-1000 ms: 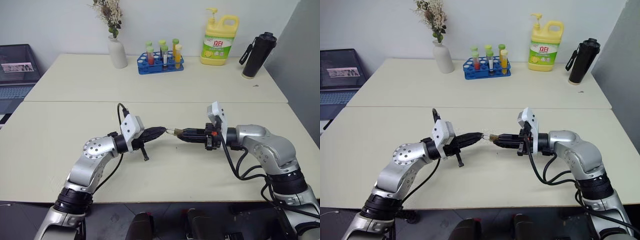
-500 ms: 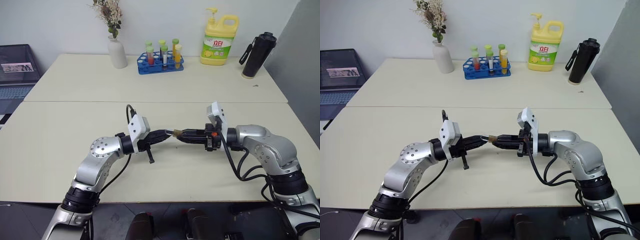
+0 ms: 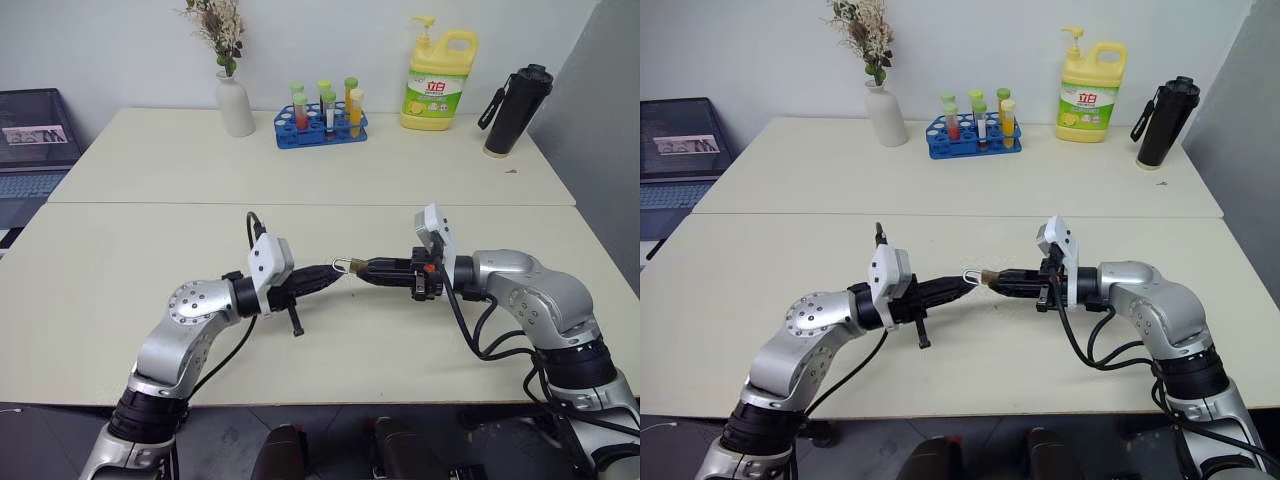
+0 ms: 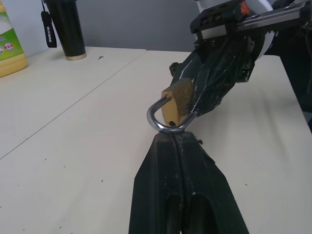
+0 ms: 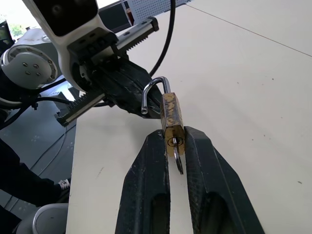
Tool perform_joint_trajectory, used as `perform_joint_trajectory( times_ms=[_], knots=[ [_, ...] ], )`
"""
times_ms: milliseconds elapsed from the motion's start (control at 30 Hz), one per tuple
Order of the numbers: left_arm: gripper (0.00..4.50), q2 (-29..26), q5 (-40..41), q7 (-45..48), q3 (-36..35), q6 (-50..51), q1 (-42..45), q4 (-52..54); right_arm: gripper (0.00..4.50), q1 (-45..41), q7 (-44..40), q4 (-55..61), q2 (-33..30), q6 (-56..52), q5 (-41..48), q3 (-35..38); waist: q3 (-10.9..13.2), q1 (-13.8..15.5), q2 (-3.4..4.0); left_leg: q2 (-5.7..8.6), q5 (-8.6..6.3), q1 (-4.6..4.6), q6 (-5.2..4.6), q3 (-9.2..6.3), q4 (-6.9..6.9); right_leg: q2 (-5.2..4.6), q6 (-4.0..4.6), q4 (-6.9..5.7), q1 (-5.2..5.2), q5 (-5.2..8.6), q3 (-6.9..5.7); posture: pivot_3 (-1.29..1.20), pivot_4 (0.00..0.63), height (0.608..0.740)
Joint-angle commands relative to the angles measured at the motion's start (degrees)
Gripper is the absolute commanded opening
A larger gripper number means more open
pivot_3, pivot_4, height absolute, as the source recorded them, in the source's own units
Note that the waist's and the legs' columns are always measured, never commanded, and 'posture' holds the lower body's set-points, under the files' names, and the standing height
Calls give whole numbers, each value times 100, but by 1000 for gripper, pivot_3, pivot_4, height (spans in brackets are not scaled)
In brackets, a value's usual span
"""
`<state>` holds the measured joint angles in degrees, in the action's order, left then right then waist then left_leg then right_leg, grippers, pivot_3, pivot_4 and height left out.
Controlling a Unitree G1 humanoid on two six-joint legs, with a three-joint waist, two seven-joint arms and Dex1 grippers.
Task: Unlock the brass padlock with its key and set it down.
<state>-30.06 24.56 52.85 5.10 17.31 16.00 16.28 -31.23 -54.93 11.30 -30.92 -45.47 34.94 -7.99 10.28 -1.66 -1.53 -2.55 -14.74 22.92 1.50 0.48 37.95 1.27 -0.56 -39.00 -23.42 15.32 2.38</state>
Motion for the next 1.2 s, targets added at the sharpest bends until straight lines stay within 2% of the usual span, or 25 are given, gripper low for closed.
perform_joint_trajectory(
  times_ms=[33,400,1200],
  knots=[
    [0,-60,150,-50,-154,64,-11,376,102,-74,-61,84,-26,109,0,80,0,0,0,0,0,0,0,0,0,0,0,0,0,0,0,0,150,740],
    [0,-33,415,-197,-241,425,164,609,102,-37,-97,108,-20,115,-35,30,0,-1,0,0,0,0,0,-1,0,0,0,1,0,0,-1,0,150,740],
    [0,34,238,-250,-181,283,266,368,102,41,-160,216,-63,129,-49,-2,0,0,0,1,0,0,0,0,0,0,0,1,0,0,0,0,150,740]
  ],
)
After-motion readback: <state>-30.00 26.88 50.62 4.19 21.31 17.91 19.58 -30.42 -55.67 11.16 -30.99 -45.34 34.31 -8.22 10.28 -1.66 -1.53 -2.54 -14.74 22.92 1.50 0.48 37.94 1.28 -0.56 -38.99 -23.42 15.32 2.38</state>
